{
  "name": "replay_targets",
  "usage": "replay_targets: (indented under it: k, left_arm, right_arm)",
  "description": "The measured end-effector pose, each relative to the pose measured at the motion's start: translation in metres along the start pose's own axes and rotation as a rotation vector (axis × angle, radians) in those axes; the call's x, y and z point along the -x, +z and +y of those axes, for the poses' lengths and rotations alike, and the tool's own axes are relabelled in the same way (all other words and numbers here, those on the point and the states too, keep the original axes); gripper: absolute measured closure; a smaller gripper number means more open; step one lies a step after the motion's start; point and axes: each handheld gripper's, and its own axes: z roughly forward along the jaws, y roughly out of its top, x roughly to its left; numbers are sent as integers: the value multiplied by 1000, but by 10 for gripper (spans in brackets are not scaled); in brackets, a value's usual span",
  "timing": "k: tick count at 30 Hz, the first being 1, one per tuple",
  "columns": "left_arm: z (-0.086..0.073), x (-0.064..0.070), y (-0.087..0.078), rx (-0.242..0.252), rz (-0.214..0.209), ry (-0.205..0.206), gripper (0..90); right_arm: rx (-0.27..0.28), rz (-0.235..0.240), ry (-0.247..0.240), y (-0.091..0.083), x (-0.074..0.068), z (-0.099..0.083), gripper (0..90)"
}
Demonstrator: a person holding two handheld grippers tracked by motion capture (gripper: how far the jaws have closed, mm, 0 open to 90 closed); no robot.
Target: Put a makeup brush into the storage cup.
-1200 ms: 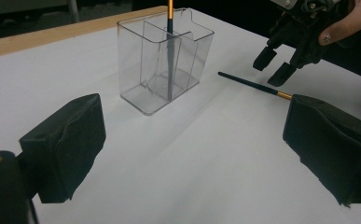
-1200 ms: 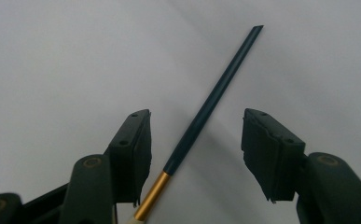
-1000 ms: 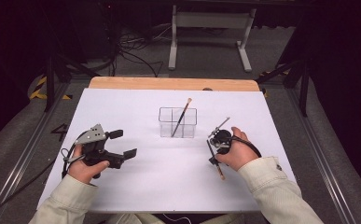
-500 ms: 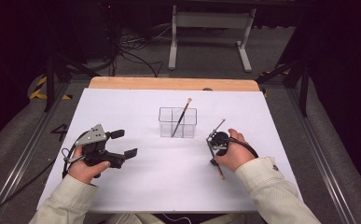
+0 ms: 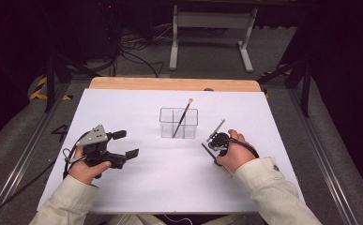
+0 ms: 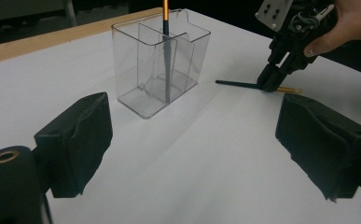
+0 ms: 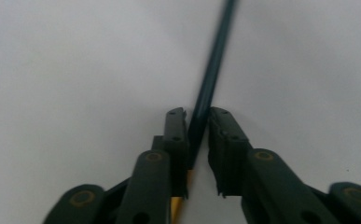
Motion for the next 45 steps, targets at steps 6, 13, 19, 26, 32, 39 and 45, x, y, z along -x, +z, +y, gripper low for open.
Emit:
replay_targets:
  k: [6,13,19,26,32,39,45]
  left_arm:
    - [0,3,3,0,-27,18,153]
    - [2,7,6,45,-30,34,87]
    - [3,9,11,23,-31,32,68]
    - [5,15,22,4,-110,46,144]
    - [8,18,28,16,-183,32,143]
    - [8,23,36,34,-219,38,123]
    - [9,27,44,44,-242,57,121]
  right_arm:
    - [-7,-2,-15,0,-1,-1,837]
    - [-14,2,-38,-1,0,-2,838]
    - [10,1,-73,-11,-2,-2,838]
    - [35,-19,-242,-40,-16,4,838]
    - [56,3,-329,-57,-31,9,838]
    - [72,36,-401,-68,-41,13,837]
    - [77,56,-454,-74,-51,17,837]
